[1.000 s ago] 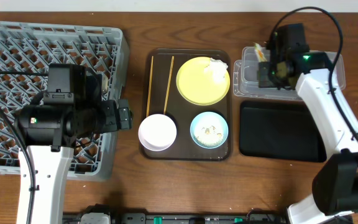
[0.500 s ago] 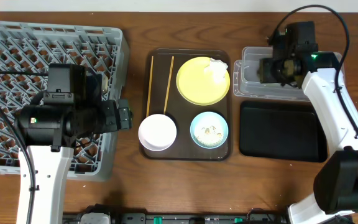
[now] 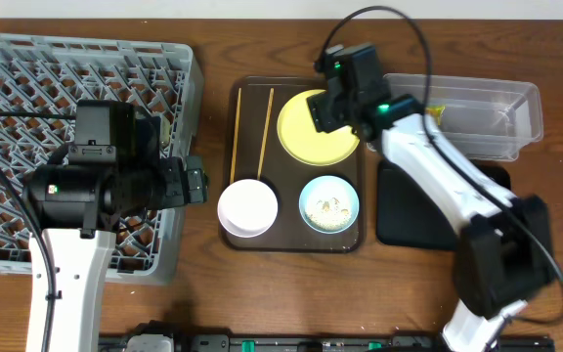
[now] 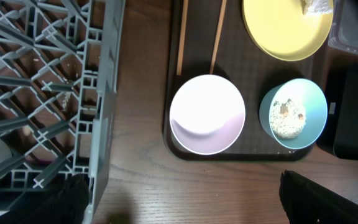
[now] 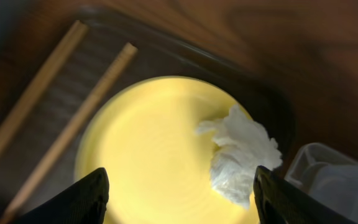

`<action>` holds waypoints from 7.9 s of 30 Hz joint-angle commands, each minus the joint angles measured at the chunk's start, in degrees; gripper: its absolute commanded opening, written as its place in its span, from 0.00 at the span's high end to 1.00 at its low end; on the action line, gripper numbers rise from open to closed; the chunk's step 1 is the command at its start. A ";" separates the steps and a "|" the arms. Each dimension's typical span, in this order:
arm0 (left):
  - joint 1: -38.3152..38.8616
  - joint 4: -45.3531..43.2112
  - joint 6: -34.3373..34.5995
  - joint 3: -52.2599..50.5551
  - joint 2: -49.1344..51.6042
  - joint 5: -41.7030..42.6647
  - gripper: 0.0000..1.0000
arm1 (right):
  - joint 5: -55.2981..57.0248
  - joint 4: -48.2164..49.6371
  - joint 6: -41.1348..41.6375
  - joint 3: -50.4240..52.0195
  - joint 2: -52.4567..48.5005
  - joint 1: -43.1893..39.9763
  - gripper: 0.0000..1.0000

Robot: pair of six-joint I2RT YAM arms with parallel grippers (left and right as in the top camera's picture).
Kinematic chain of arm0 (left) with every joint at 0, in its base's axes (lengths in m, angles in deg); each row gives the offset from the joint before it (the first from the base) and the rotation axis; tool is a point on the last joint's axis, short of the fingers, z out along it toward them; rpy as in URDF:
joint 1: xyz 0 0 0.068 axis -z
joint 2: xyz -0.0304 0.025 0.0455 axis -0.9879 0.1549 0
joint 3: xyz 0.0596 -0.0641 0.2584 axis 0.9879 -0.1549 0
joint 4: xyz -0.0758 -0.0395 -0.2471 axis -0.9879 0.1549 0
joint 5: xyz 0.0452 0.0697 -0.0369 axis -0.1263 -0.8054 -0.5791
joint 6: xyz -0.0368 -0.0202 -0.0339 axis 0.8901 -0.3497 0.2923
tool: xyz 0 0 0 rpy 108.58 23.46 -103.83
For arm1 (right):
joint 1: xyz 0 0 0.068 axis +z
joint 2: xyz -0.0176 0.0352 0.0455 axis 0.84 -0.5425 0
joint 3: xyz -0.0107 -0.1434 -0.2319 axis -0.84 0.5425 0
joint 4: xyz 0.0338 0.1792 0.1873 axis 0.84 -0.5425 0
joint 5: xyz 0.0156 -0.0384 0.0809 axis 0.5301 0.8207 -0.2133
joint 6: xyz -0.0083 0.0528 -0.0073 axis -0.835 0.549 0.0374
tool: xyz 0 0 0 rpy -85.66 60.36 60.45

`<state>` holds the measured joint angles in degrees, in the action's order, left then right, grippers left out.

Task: Sort waste into correct bins and load items into the dishwasher
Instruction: 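Grasp the white tissue on the yellow plate with the right gripper, then drop the white tissue into the clear bin with the right gripper, then grasp the blue bowl of rice with the right gripper, then tip the blue bowl over the black tray to empty the rice, then set the empty blue bowl back on the brown tray with the right gripper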

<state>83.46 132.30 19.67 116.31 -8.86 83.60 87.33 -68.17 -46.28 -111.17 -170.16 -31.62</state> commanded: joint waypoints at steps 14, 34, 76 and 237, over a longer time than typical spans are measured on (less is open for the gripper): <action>0.13 0.04 -1.01 0.61 -0.42 -0.59 0.02 | 7.48 7.82 2.40 0.04 -15.67 -1.70 0.94; 0.13 0.04 -1.01 0.61 -0.42 -0.59 0.02 | -10.49 -8.76 6.05 0.02 6.21 -14.75 0.99; 0.13 0.42 -0.98 0.59 -0.42 -0.59 0.02 | -1.99 -27.89 23.28 4.79 -4.59 17.09 0.69; 0.13 -0.68 -0.76 0.59 -0.42 -0.55 0.02 | -5.01 -29.66 13.42 -4.24 17.03 1.51 0.34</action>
<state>83.46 131.44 19.67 116.31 -8.86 83.60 83.88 -97.41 -34.71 -114.52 -153.42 -27.97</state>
